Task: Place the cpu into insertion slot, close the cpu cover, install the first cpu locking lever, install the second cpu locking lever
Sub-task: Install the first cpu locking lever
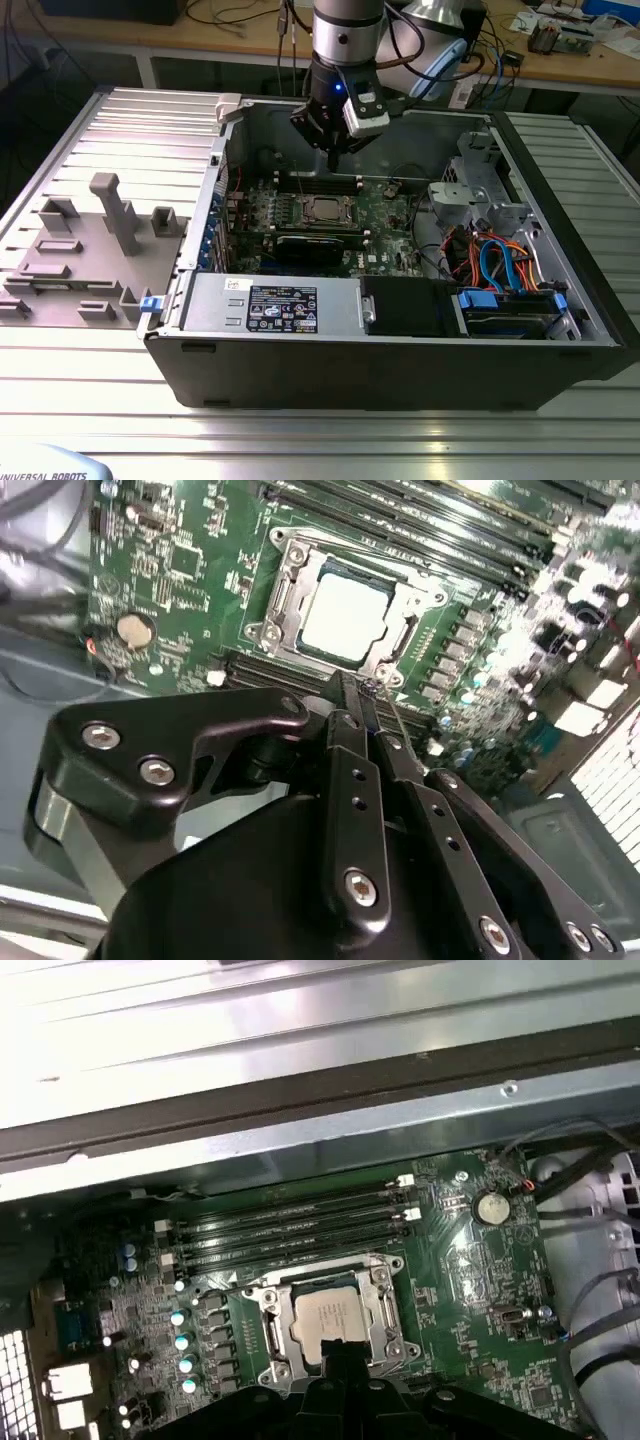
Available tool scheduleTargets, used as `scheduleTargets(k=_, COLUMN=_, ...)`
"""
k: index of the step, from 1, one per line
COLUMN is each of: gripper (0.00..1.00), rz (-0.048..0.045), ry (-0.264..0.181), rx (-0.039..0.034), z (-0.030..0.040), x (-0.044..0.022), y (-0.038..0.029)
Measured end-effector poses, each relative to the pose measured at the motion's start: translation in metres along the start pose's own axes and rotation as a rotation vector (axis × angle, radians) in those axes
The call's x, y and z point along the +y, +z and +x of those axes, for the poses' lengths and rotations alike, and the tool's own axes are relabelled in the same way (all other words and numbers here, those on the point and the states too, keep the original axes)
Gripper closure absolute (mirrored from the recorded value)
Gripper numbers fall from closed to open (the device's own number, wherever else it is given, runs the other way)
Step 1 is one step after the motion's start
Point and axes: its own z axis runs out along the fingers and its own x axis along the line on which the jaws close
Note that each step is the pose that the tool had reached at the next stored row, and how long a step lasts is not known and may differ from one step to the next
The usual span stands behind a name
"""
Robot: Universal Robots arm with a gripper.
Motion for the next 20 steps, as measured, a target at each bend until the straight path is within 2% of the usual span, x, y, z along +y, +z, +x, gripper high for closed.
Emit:
scheduleTargets(k=5, gripper=0.89, rz=-0.0016, ry=-0.091, rx=0.0043, z=0.0000, x=0.0000, y=0.0011)
scheduleTargets(k=7, gripper=0.89, rz=-0.0016, ry=-0.112, rx=0.0055, z=0.0000, x=0.0000, y=0.0012)
scheduleTargets(k=20, gripper=0.89, rz=-0.0018, ry=-0.113, rx=0.0054, z=0.0002, x=-0.0001, y=0.0013)
